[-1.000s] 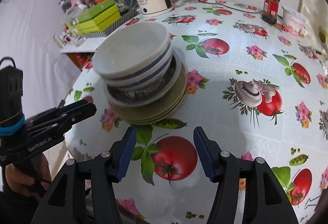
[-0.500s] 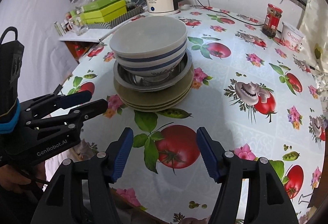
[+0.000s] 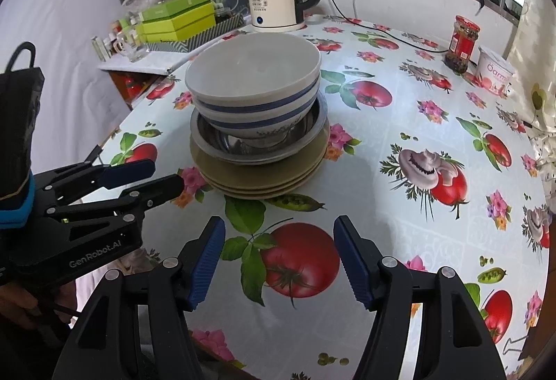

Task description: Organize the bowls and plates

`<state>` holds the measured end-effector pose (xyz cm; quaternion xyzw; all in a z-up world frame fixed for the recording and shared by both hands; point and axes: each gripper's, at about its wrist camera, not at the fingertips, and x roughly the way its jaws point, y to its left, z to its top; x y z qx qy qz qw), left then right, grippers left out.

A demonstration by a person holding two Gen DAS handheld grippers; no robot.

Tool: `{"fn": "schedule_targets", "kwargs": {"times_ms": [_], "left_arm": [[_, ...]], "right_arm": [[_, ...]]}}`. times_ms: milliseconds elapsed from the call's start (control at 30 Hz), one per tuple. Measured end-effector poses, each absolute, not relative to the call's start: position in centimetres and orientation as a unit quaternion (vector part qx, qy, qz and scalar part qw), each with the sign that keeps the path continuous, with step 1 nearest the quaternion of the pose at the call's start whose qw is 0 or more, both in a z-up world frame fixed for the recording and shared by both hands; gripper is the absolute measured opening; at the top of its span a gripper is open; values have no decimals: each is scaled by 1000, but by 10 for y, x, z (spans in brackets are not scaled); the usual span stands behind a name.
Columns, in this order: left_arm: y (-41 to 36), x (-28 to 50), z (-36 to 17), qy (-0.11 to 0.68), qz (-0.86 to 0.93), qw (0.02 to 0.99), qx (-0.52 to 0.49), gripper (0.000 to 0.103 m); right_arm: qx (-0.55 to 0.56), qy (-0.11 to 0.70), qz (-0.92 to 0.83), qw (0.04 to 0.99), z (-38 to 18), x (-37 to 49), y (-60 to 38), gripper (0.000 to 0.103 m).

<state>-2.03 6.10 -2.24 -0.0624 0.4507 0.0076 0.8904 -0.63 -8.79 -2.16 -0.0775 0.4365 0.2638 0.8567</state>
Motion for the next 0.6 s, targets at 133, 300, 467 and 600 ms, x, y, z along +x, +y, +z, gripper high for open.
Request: {"fn": "schedule_targets", "kwargs": {"times_ms": [133,300,467,600], "left_arm": [[63,-18,-25,454,8,889,-68,44],[62,-16,-28,456,18,888,-63,44],[64,-14,-29,456,24,887,-64,44],[65,-11,-31,460,33,885,-61,44]], "right_arm": [[-82,430,264,860,-23,-4,-88,66],[-89,432,266,857,-27,-2,-85,67],[-93,433,268,856,-28,0,-82,68],[-93,434,269,854,-29,1,-81,69]]}}
